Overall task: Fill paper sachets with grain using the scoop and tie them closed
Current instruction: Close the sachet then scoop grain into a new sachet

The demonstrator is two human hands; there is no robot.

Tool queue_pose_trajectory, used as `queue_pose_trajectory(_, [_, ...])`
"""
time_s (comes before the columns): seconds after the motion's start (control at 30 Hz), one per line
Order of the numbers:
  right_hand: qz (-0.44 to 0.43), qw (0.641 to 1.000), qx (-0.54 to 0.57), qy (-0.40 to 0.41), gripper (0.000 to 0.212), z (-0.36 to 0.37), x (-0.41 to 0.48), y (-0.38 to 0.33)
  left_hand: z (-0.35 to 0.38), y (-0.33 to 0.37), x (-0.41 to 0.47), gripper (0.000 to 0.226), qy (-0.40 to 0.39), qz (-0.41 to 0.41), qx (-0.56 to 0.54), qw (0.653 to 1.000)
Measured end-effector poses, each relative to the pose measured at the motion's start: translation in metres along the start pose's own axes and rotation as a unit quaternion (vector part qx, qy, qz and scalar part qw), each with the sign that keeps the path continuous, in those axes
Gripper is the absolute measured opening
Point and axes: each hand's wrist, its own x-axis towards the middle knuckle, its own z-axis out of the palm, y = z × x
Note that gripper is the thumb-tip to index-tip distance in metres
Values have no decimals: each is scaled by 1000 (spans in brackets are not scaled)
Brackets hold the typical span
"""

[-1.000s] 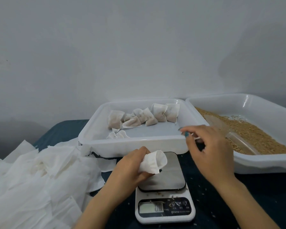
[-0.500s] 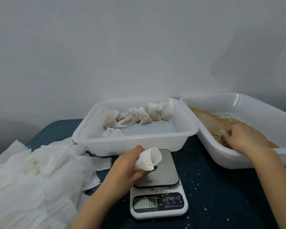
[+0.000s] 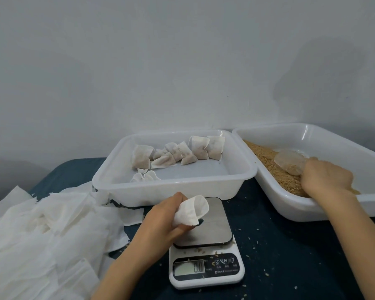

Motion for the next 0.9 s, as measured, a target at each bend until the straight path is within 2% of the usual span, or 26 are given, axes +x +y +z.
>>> queue_pose_trajectory(0.1, [-7, 996, -84, -13, 31, 0, 0, -3, 0, 0, 0, 29, 2, 0, -1, 1000])
queue_pose_trajectory(0.17, [-40, 994, -102, 5, 33, 1, 0, -5, 1, 0, 0, 29, 1, -2, 2, 1000])
queue_pose_trajectory(0.27, [-113, 991, -69, 34, 33, 5, -1, -5, 1, 0, 0, 27, -4, 1, 2, 1000])
queue_pose_trajectory(0.33, [-132, 990, -39, 36, 32, 6, -1, -4, 1, 1, 0, 24, -5, 3, 1, 1000])
queue_pose_trajectory(0.43, [-111, 993, 24, 26, 28, 9, 0, -2, 1, 0, 1, 25, -4, -1, -2, 1000])
queue_pose_trajectory(0.57, [-89, 990, 105, 9, 35, 11, 4, 1, 2, -1, 0, 28, -3, -1, -6, 1000])
queue_pose_trajectory(0.9, [-64, 987, 147, -29, 33, 14, 8, 7, 3, -2, 0, 33, 3, -7, -12, 1000])
